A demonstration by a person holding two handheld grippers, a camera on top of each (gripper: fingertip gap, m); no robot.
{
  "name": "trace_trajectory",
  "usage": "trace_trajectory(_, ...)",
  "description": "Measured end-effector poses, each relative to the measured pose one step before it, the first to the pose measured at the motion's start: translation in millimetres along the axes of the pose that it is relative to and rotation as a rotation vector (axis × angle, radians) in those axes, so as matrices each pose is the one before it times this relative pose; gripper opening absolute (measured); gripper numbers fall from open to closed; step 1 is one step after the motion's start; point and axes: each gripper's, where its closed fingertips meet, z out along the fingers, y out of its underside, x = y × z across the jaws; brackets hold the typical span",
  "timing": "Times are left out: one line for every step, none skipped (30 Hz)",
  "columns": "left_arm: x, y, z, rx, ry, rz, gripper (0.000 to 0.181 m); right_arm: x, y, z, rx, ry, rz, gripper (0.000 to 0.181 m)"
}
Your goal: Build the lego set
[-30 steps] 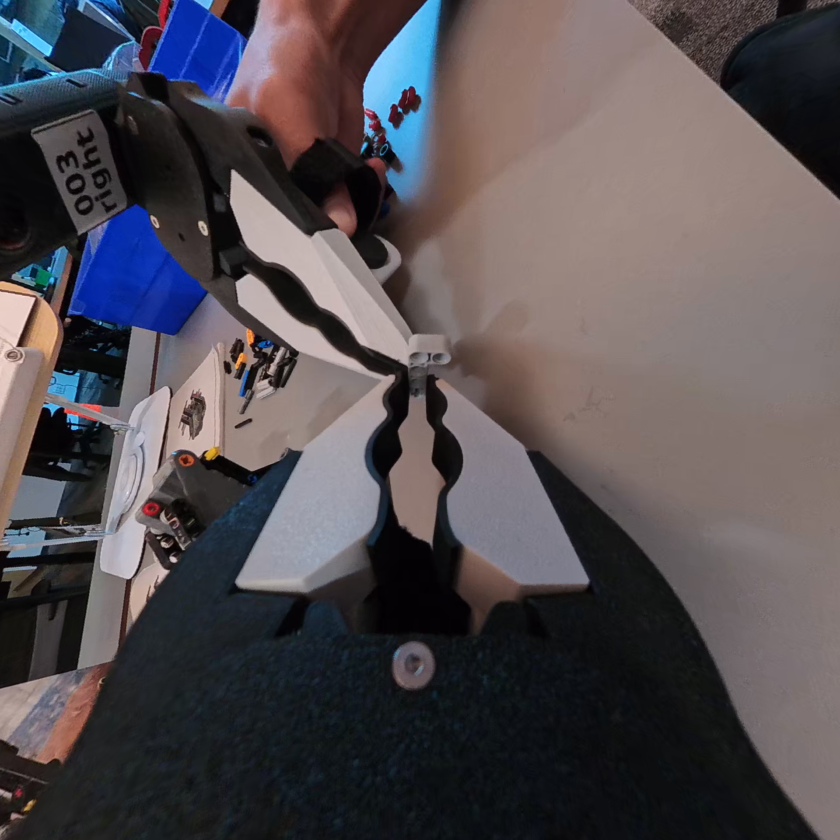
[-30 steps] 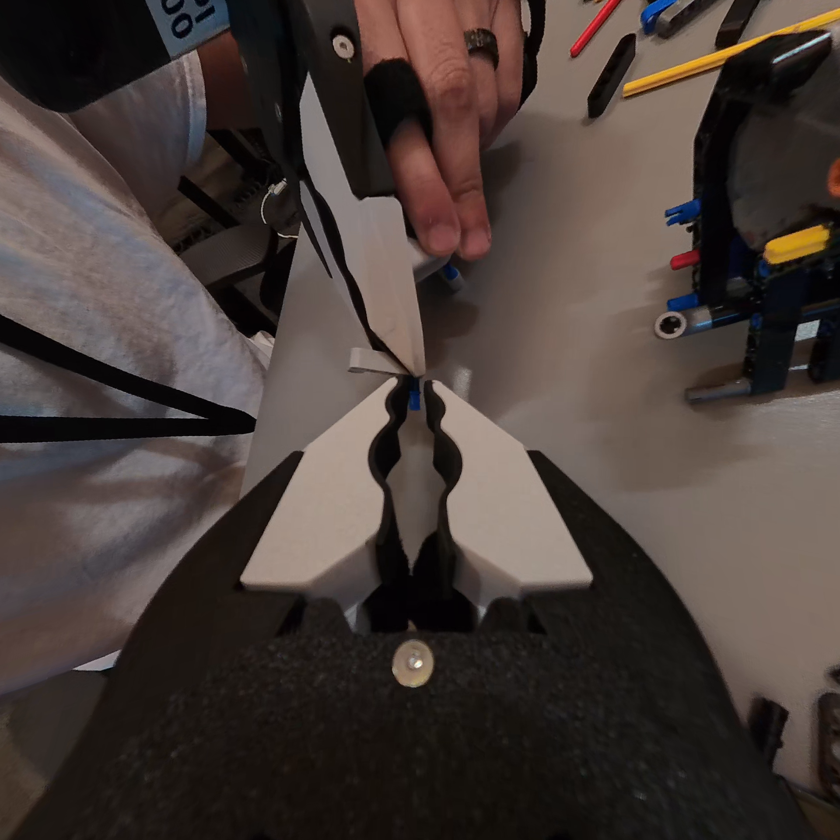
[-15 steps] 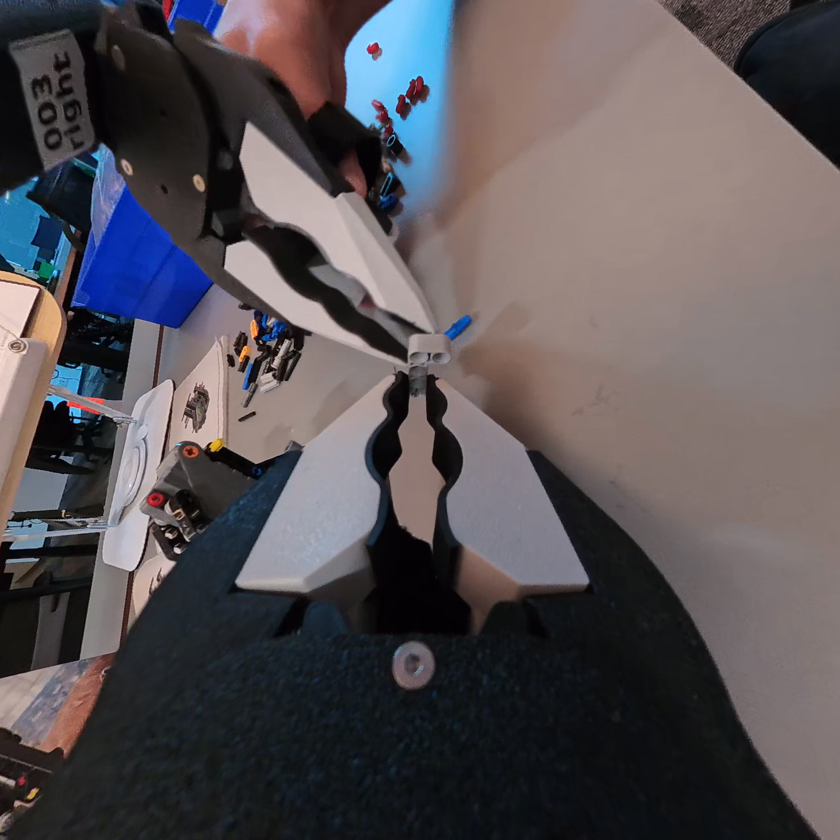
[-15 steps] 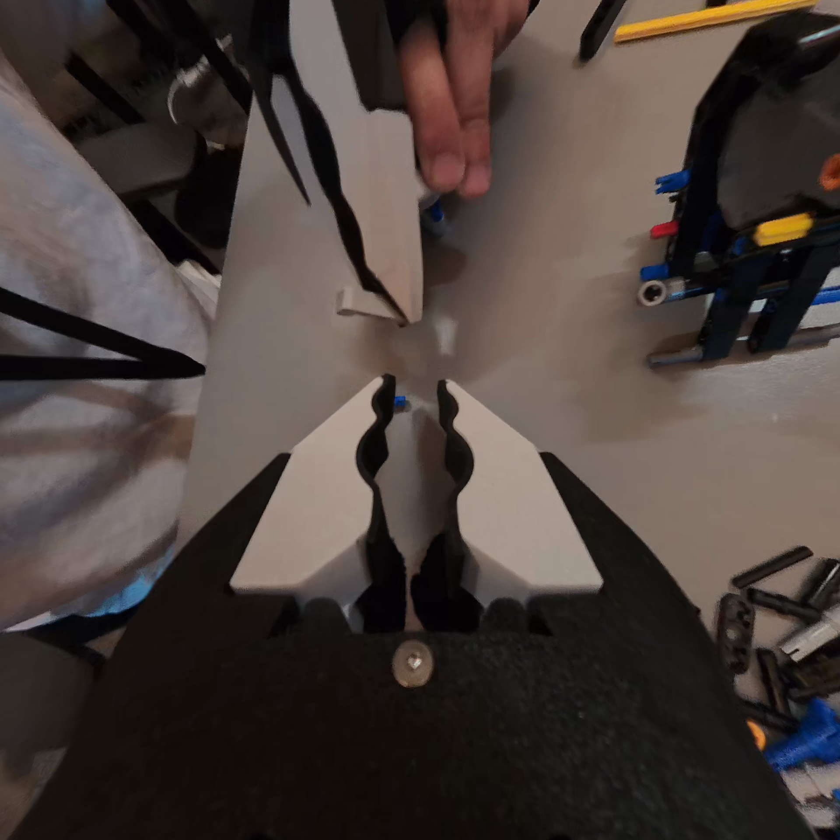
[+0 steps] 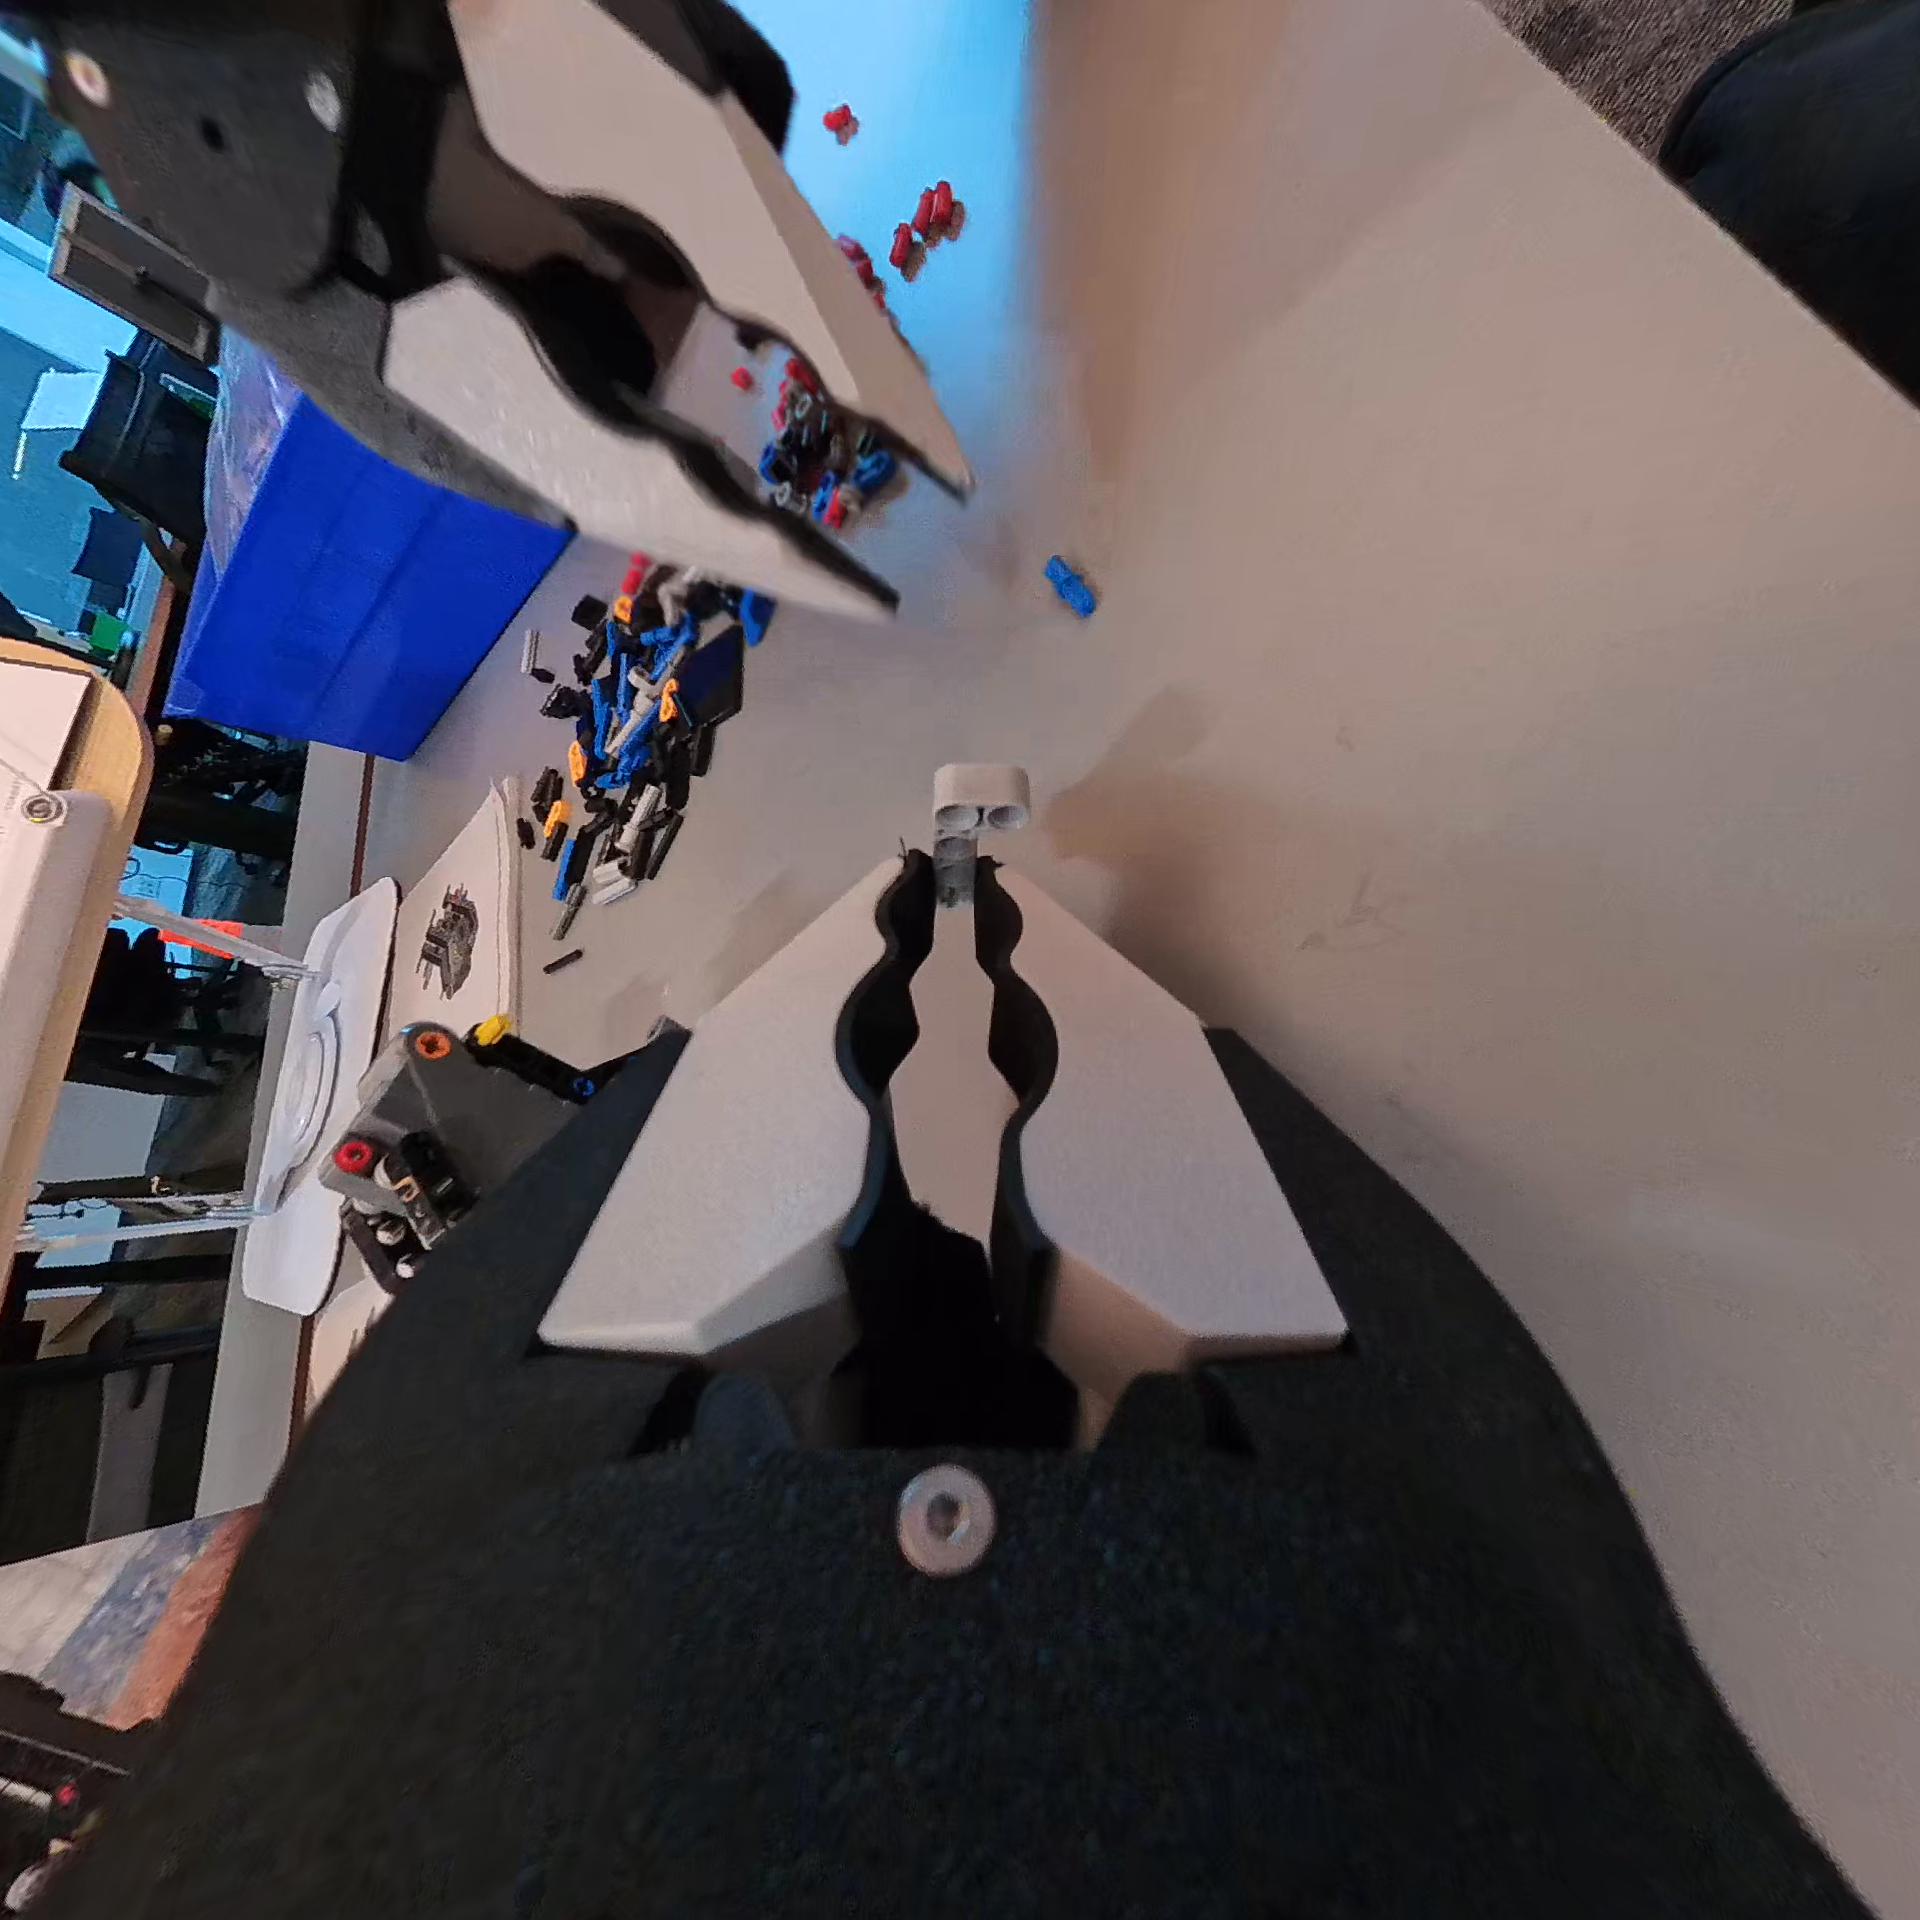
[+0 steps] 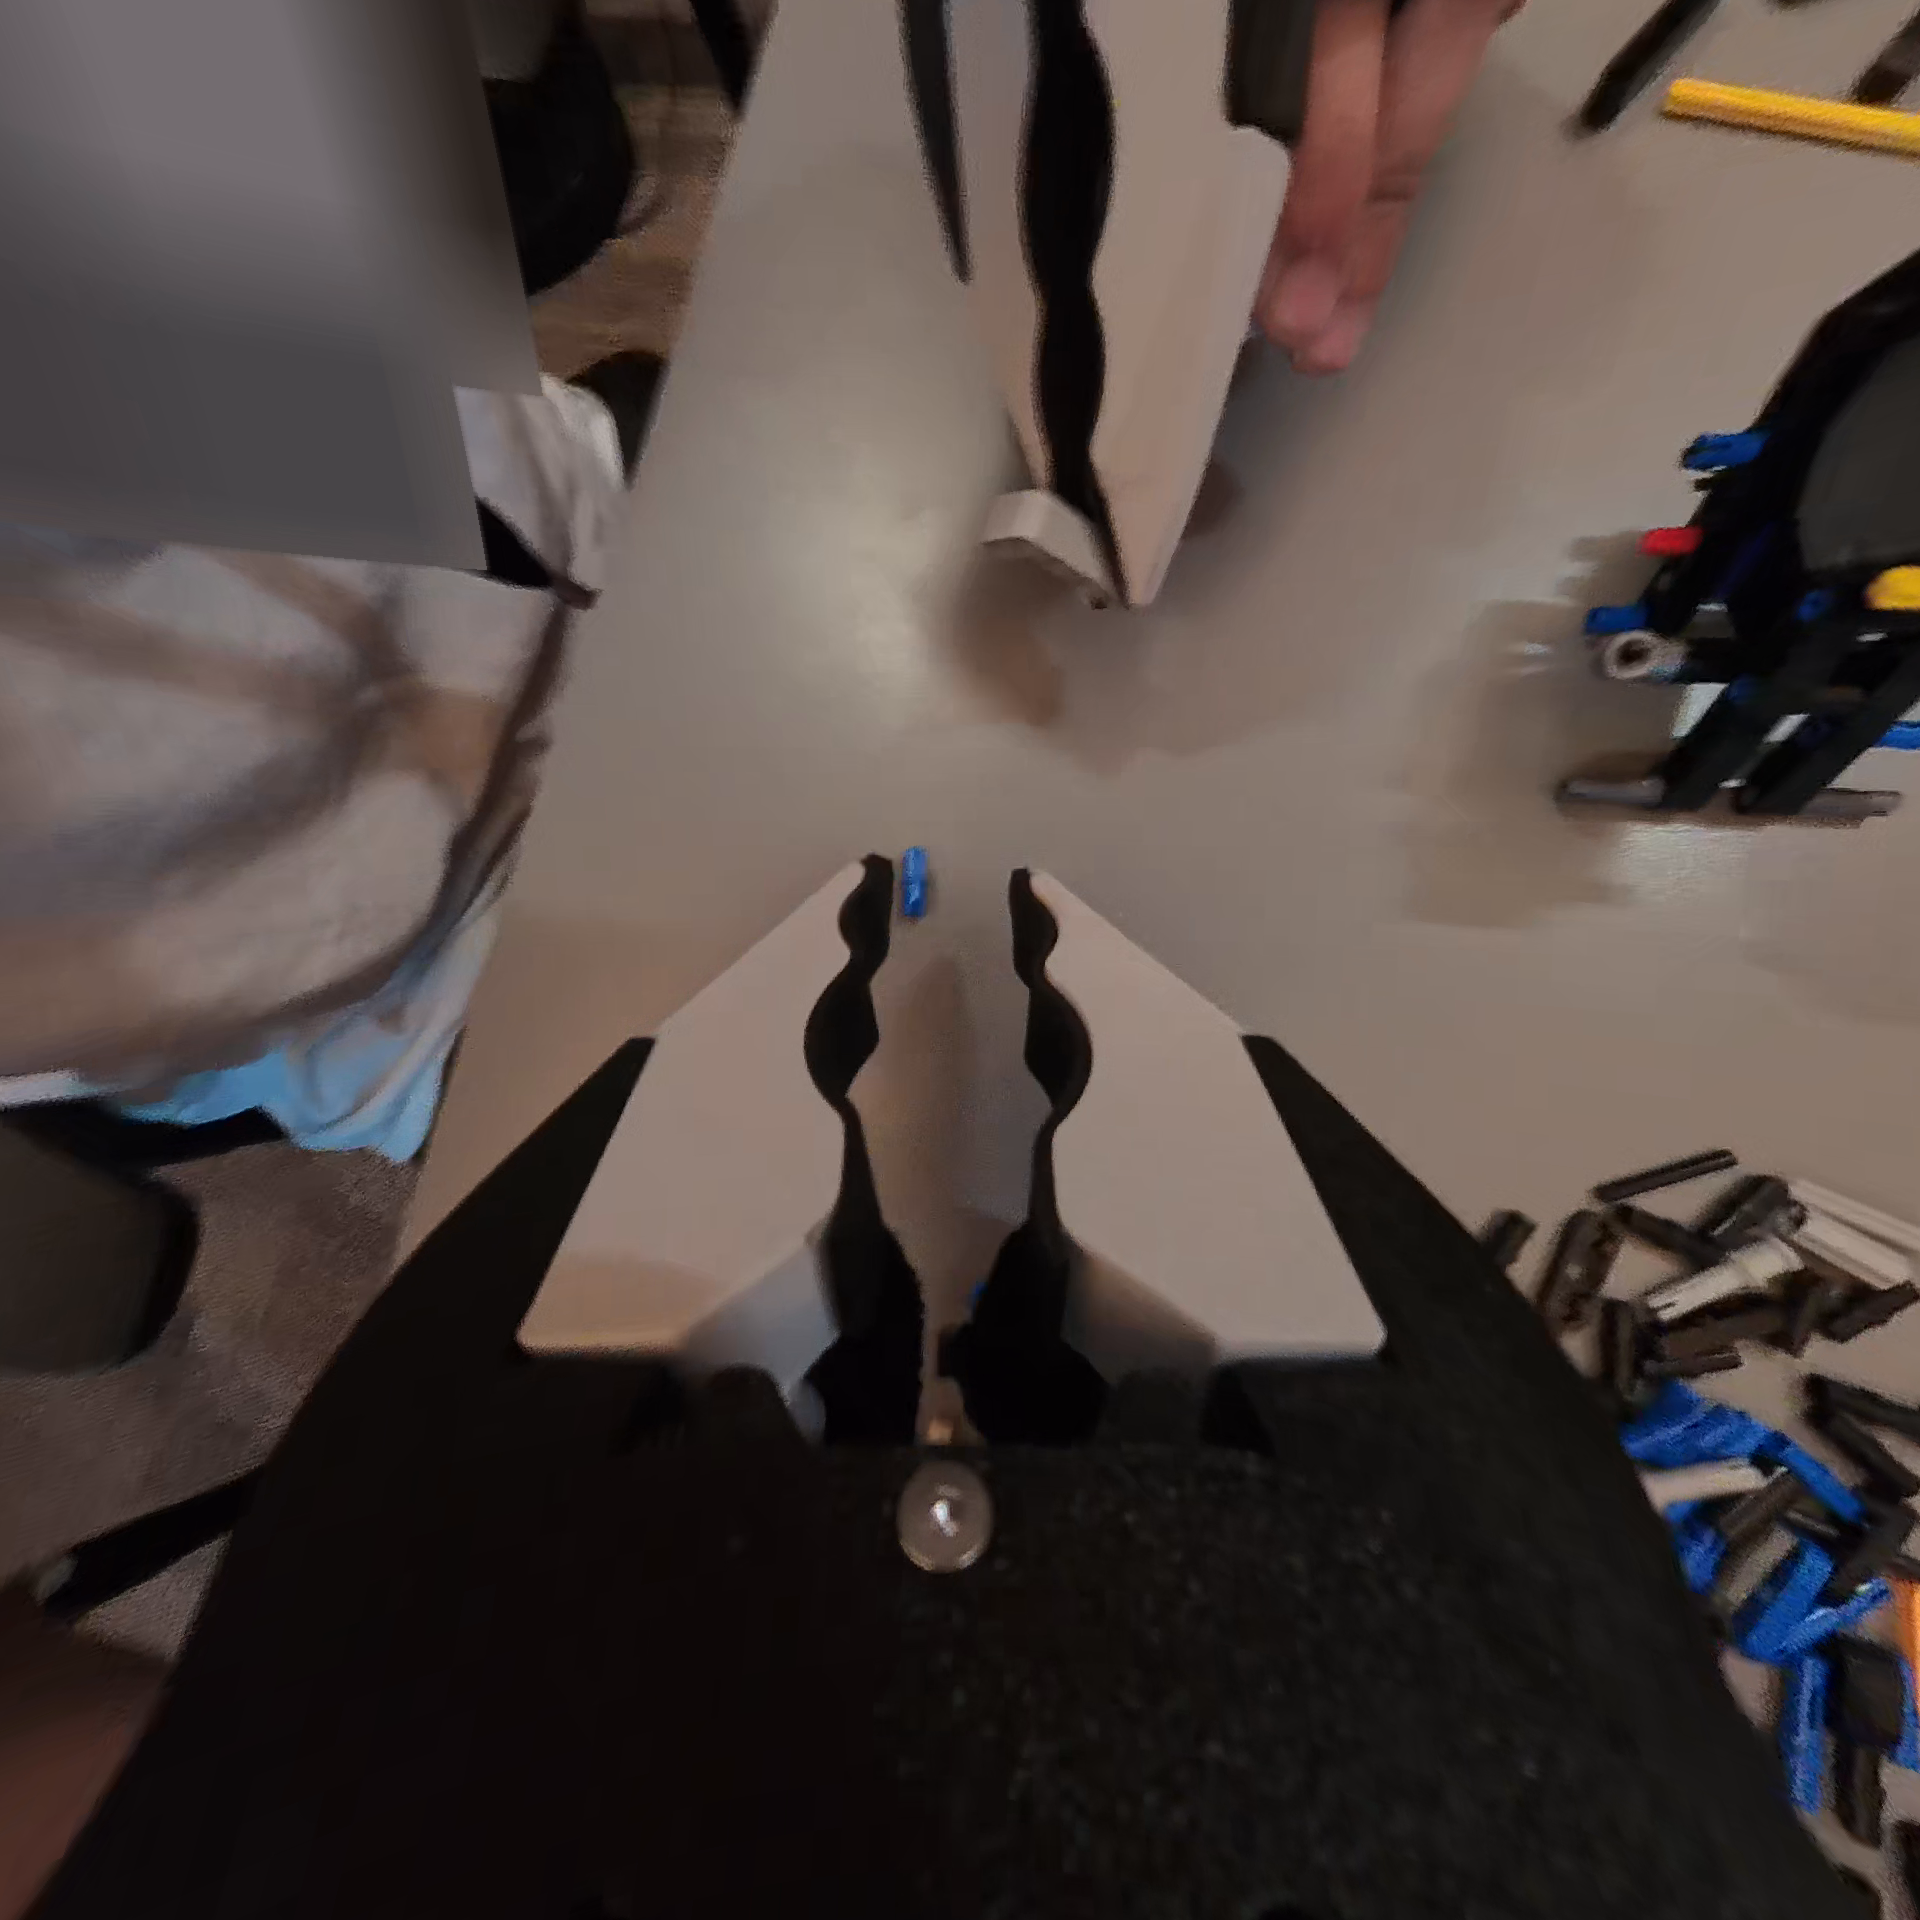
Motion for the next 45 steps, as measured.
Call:
trace_trajectory(0.19, -0.65, -0.24, 0.0004, -0.0002, 0.0032, 0.006, -6.59, 3.53, -3.26, -0.0145, -0.0206, -0.0068, 0.021)
trace_trajectory(0.09, -0.81, -0.22, 0.0026, -0.0010, 0.0028, 0.006, -2.84, 1.95, -0.22, -0.0086, 0.0062, -0.0083, 0.021)
trace_trajectory(-0.17, -0.57, -0.28, 0.0010, -0.0017, 0.0020, 0.006, -5.26, -0.50, 2.96, 0.0042, -0.0073, -0.0139, 0.022)
trace_trajectory(-0.49, -0.05, -0.21, -0.0019, -0.0032, 0.0033, 0.006, -6.22, -1.03, 5.80, -0.0025, -0.0121, -0.0086, 0.023)
trace_trajectory(-0.75, 0.44, -0.25, -0.0026, -0.0037, 0.0032, 0.006, -1.28, 0.47, 6.81, -0.0175, 0.0212, -0.0062, 0.025)
trace_trajectory(-0.87, 0.36, -0.40, -0.0010, -0.0038, 0.0013, 0.006, 0.64, 3.52, 5.87, -0.0296, 0.0387, -0.0108, 0.025)
trace_trajectory(-0.94, 0.20, -0.47, 0.0005, -0.0031, -0.0014, 0.006, 1.21, 2.25, 3.95, -0.0130, 0.0451, -0.0139, 0.025)
trace_trajectory(-1.06, -0.17, -0.48, 0.0015, -0.0037, -0.0016, 0.006, 2.69, -0.29, 2.27, 0.0085, 0.0531, -0.0123, 0.022)
trace_trajectory(-0.65, -0.52, -0.46, 0.0023, -0.0026, 0.0003, 0.006, 0.41, -0.01, 1.83, 0.0090, 0.0336, -0.0110, 0.019)
trace_trajectory(-0.28, -0.38, -0.30, 0.0011, -0.0009, 0.0005, 0.006, -1.08, 2.70, 2.45, -0.0063, 0.0204, -0.0054, 0.018)
trace_trajectory(-0.20, 0.05, -0.11, -0.0008, -0.0005, 0.0008, 0.006, 2.95, 3.96, 2.08, -0.0167, 0.0411, -0.0025, 0.017)
trace_trajectory(0.08, 0.24, 0.15, -0.0011, -0.0004, 0.0011, 0.006, 0.53, -1.18, -0.48, 0.0178, 0.0232, 0.0015, 0.016)
trace_trajectory(0.17, 0.22, 0.19, -0.0002, 0.0010, -0.0006, 0.006, -0.35, -0.29, -0.46, 0.0112, 0.0146, 0.0002, 0.016)
trace_trajectory(0.38, 0.12, 0.24, 0.0005, 0.0019, -0.0018, 0.006, 1.12, -0.39, 0.29, 0.0127, 0.0197, 0.0076, 0.015)
trace_trajectory(0.48, -0.05, 0.26, 0.0015, 0.0021, -0.0018, 0.006, -0.44, -0.10, 0.98, 0.0107, 0.0059, 0.0113, 0.014)
trace_trajectory(0.49, -0.19, 0.17, 0.0018, 0.0024, -0.0013, 0.006, -1.88, -1.26, 0.93, 0.0154, -0.0055, 0.0116, 0.013)
trace_trajectory(0.64, -0.08, 0.22, 0.0007, 0.0039, -0.0014, 0.006, -1.83, -1.33, 0.99, 0.0121, -0.0059, 0.0073, 0.012)
trace_trajectory(0.43, 0.18, 0.25, -0.0003, 0.0018, -0.0007, 0.006, -1.29, -1.19, 0.72, 0.0069, -0.0030, 0.0018, 0.013)
trace_trajectory(0.12, -0.06, 0.15, 0.0004, -0.0002, 0.0009, 0.006, -1.10, -0.87, 0.55, 0.0039, -0.0007, -0.0038, 0.013)
trace_trajectory(0.26, -0.07, 0.18, -0.0001, 0.0011, -0.0003, 0.006, -0.21, -1.09, 0.66, 0.0051, 0.0040, -0.0082, 0.013)
trace_trajectory(0.17, 0.27, 0.23, -0.0016, 0.0010, -0.0004, 0.006, -0.22, -1.33, 1.02, 0.0073, 0.0024, -0.0110, 0.013)
trace_trajectory(0.04, 0.24, 0.08, -0.0013, -0.0008, 0.0018, 0.006, 0.65, -1.39, 1.21, 0.0058, 0.0055, -0.0103, 0.012)
trace_trajectory(-0.08, 0.16, -0.07, -0.0010, -0.0007, 0.0016, 0.006, 0.20, -1.20, 0.99, 0.0004, 0.0007, -0.0082, 0.012)
trace_trajectory(-0.07, -0.01, -0.04, -0.0008, -0.0001, 0.0001, 0.006, -0.22, -0.75, 0.43, -0.0056, -0.0039, -0.0072, 0.013)
trace_trajectory(-0.40, -0.27, -0.28, 0.0007, -0.0021, 0.0008, 0.006, -0.08, -1.10, 0.40, -0.0011, -0.0038, -0.0042, 0.013)
trace_trajectory(-0.35, -0.42, -0.35, 0.0012, -0.0023, 0.0018, 0.006, 0.29, -1.37, 0.49, 0.0016, -0.0008, -0.0030, 0.013)
trace_trajectory(-0.10, -0.18, -0.29, -0.0005, 0.0000, 0.0009, 0.006, -0.08, -1.59, 0.37, 0.0043, -0.0016, -0.0022, 0.013)
trace_trajectory(-0.22, -0.07, -0.27, -0.0009, -0.0010, 0.0014, 0.006, -0.91, -0.30, 0.69, -0.0006, -0.0062, -0.0011, 0.012)
trace_trajectory(-0.20, -0.35, -0.27, 0.0006, -0.0015, 0.0023, 0.006, -0.66, 1.24, 0.60, -0.0089, -0.0052, 0.0003, 0.012)
trace_trajectory(-0.08, -0.35, -0.21, 0.0007, 0.0000, 0.0006, 0.006, -0.91, 0.14, 0.06, 0.0004, -0.0070, 0.0064, 0.012)
trace_trajectory(0.16, -0.29, -0.05, 0.0006, 0.0005, 0.0002, 0.006, -0.81, 0.50, -0.31, -0.0036, -0.0067, 0.0066, 0.012)
trace_trajectory(0.17, -0.22, -0.07, 0.0002, 0.0002, 0.0014, 0.006, -0.28, 0.01, -0.52, -0.0001, -0.0026, 0.0012, 0.013)
trace_trajectory(0.22, -0.12, 0.14, 0.0000, 0.0002, 0.0015, 0.006, -0.06, -1.32, -0.42, 0.0080, 0.0018, -0.0044, 0.015)
trace_trajectory(0.40, 0.01, 0.22, -0.0003, 0.0020, 0.0004, 0.006, 1.36, -1.43, -0.26, 0.0060, 0.0101, -0.0104, 0.015)
trace_trajectory(0.47, 0.14, 0.23, -0.0008, 0.0019, 0.0001, 0.006, 0.75, -0.49, 0.16, -0.0021, 0.0039, -0.0139, 0.015)
trace_trajectory(0.15, 0.06, 0.16, -0.0002, 0.0005, 0.0008, 0.006, -0.11, -0.38, 0.37, -0.0045, -0.0035, -0.0122, 0.015)
trace_trajectory(0.14, -0.06, 0.07, 0.0000, 0.0001, 0.0004, 0.006, 1.88, -0.50, 0.56, -0.0052, 0.0047, -0.0085, 0.015)
trace_trajectory(-0.03, 0.14, 0.00, -0.0007, 0.0003, -0.0002, 0.006, 0.77, -0.96, 0.95, -0.0015, -0.0042, -0.0066, 0.015)
trace_trajectory(-0.28, 0.02, -0.12, 0.0000, -0.0013, 0.0004, 0.006, -0.31, -1.10, 1.05, 0.0015, -0.0127, -0.0076, 0.016)
trace_trajectory(-0.30, -0.18, -0.28, 0.0008, -0.0010, 0.0004, 0.006, -0.21, -0.90, 1.23, 0.0047, -0.0127, -0.0096, 0.015)
trace_trajectory(-0.17, -0.31, -0.31, 0.0000, -0.0003, 0.0002, 0.006, -2.18, 0.02, 1.39, 0.0047, -0.0231, -0.0095, 0.014)
trace_trajectory(-0.43, -0.26, -0.33, -0.0002, -0.0023, 0.0020, 0.006, -1.49, 0.11, 0.98, 0.0063, -0.0170, -0.0060, 0.012)
trace_trajectory(-0.40, -0.34, -0.39, 0.0006, -0.0024, 0.0024, 0.006, -0.51, -0.03, 0.45, 0.0092, -0.0086, 0.0025, 0.010)
trace_trajectory(-0.23, -0.16, -0.34, -0.0002, -0.0002, 0.0001, 0.006, -0.57, 0.41, -0.38, 0.0071, -0.0081, 0.0056, 0.008)
trace_trajectory(-0.33, 0.01, -0.19, -0.0003, -0.0012, 0.0003, 0.006, 0.70, 1.00, -0.82, 0.0016, 0.0032, 0.0022, 0.006)
